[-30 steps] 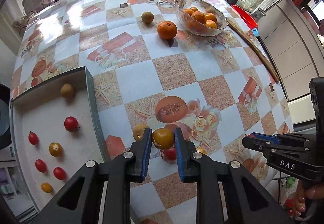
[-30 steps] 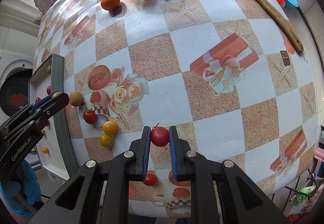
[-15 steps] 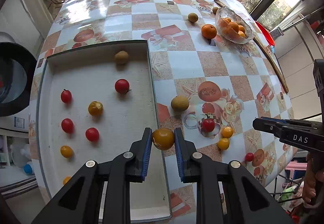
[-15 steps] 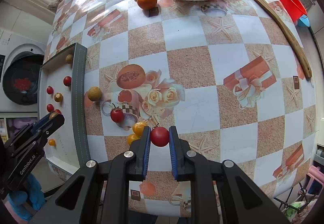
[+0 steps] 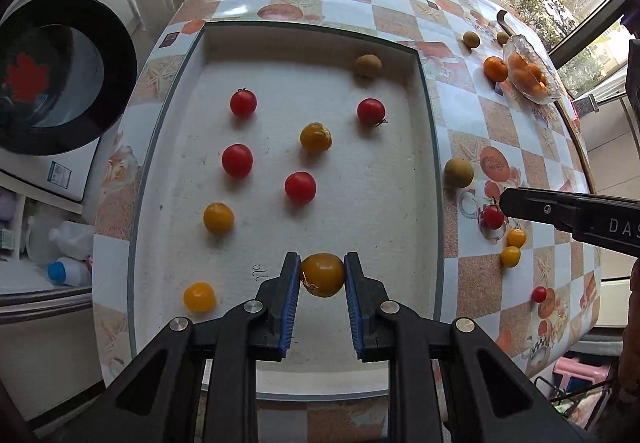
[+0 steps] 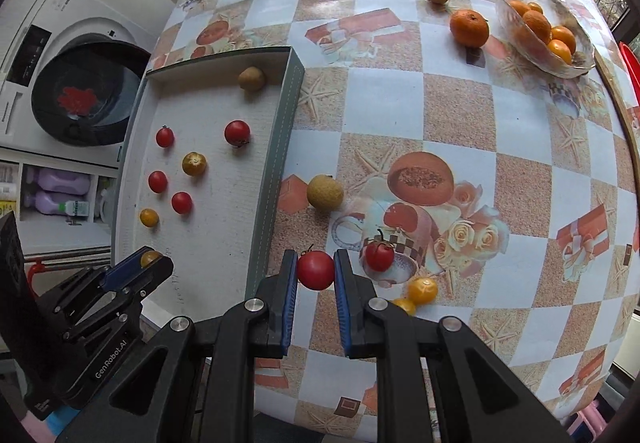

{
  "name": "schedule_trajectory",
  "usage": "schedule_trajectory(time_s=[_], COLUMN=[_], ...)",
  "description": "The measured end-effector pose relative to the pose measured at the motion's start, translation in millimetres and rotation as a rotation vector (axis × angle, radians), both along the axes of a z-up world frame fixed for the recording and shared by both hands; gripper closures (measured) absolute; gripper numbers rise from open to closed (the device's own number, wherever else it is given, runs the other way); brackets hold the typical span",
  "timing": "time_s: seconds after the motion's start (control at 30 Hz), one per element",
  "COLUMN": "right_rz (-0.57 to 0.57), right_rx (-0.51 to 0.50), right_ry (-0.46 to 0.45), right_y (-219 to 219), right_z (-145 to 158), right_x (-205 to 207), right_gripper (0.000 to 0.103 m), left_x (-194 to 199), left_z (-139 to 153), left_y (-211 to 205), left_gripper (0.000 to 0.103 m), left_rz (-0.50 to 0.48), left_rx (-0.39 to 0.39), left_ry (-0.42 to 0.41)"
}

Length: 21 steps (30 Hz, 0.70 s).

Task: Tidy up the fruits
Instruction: 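Lower both tools into the tray and open them to release the tomatoes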

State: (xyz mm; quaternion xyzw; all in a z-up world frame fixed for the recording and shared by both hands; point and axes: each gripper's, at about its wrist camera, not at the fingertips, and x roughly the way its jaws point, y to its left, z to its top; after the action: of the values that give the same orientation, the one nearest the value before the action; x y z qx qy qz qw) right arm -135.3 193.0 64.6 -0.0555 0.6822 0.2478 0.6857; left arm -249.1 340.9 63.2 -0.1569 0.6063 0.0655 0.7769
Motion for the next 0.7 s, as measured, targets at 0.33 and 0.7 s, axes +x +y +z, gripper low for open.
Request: schedule_trajectory(time_s=[0.33, 0.7], right_rz=[0.124, 0.163], right_rx=[-0.001, -0.049], right_ry=[0.026, 0.041], right_y=[64, 91], right_z=[-17, -42], right_x=[-6, 1], right_gripper=[0.084, 0.084], left_x=[-18, -14], left_z=[-23, -36], left_y=[14, 15], left_gripper=[0.079, 0.079], left_rz=[0.048, 0.053], left_rx=[0.001, 0.007], left_ry=[0.044, 0.067])
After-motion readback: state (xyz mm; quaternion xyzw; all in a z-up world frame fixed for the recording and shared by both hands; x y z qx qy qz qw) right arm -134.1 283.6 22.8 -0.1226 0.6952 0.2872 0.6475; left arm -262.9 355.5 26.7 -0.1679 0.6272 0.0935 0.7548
